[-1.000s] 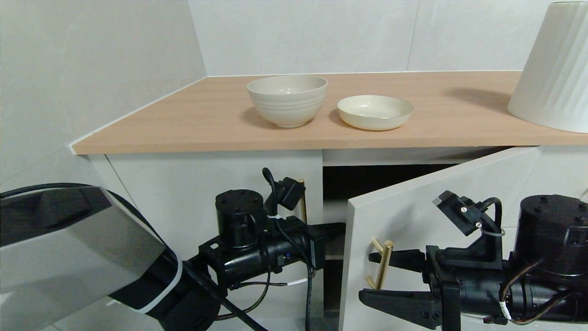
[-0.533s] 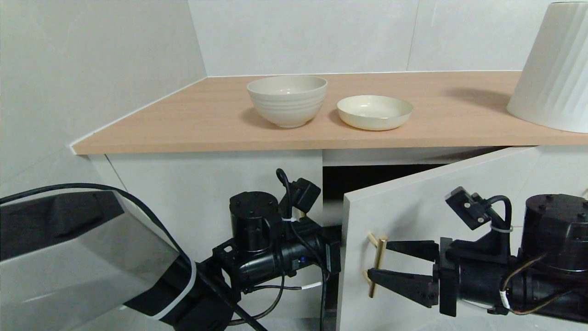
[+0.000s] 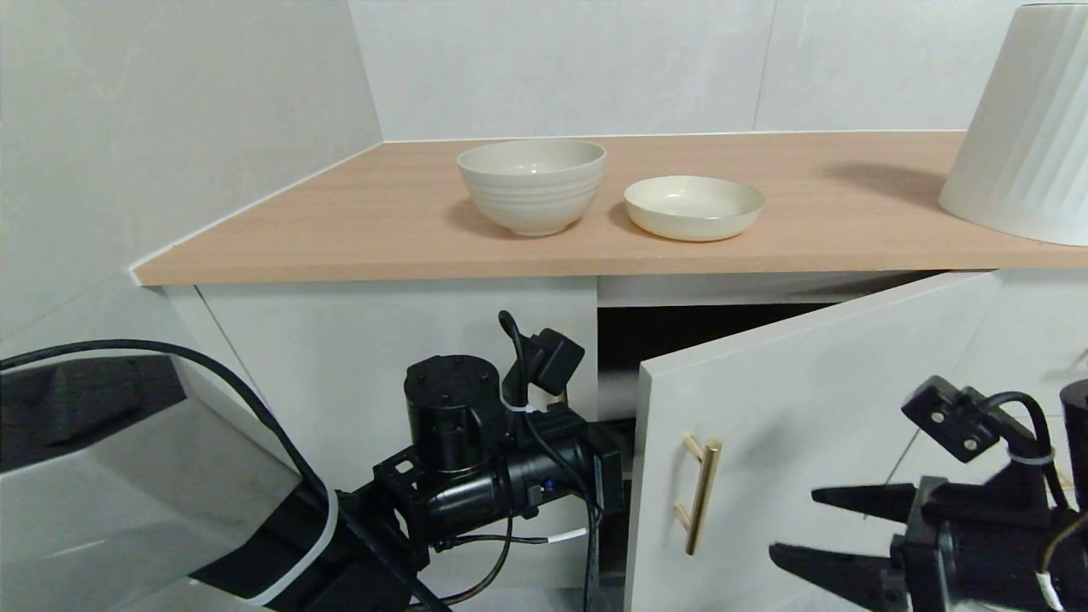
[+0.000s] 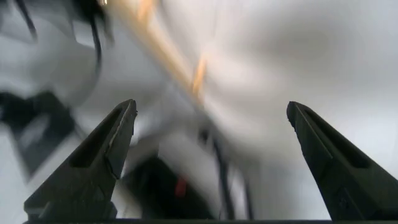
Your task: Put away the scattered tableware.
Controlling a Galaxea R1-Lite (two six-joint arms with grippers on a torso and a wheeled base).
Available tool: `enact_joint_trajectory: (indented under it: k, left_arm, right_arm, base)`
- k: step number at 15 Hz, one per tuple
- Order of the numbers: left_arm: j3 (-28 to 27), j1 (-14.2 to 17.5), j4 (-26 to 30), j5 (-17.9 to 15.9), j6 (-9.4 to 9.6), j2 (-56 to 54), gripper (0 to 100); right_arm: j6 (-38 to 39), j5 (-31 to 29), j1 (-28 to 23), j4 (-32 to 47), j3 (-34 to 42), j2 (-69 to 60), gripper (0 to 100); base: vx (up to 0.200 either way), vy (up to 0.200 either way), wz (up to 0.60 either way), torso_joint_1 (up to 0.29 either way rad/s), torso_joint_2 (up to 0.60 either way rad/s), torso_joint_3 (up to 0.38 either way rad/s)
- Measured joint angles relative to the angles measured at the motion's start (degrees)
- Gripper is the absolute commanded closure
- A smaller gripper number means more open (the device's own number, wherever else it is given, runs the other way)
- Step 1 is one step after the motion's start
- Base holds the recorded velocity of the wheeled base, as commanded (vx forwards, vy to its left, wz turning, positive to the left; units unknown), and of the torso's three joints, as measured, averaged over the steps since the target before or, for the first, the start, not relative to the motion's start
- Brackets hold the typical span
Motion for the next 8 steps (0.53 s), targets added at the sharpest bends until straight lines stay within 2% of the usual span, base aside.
enact_joint_trajectory:
  k: [1, 3, 6, 8]
  left_arm:
    - [0.01, 0.00, 0.06, 0.02, -0.02, -0.07, 100]
    - [0.00, -0.13, 0.02, 0.02, -0.05, 0.04, 100]
    - [-0.40, -0.24, 0.22, 0.06, -0.02, 0.06, 100]
    - [-1.32, -0.38, 2.33, 0.09, -0.20, 0.06, 100]
  right_arm:
    - [-0.06, -0.33, 0.35, 6.85, -1.65, -3.17, 0]
    - [-0.16, -0.55, 0.94, 10.41, -3.22, -7.33, 0]
    - [-0.16, -0.55, 2.95, 10.54, -1.73, -9.42, 0]
    - [-0.16, -0.55, 3.64, 10.61, -1.21, -9.81, 0]
  base:
    - [0.000, 0.000, 0.00, 0.000, 0.00, 0.000]
    - [0.000, 0.000, 0.00, 0.000, 0.00, 0.000]
    - [-0.200, 0.000, 0.00, 0.002, 0.01, -0.002]
    - [-0.200, 0.000, 0.00, -0.002, 0.00, 0.007]
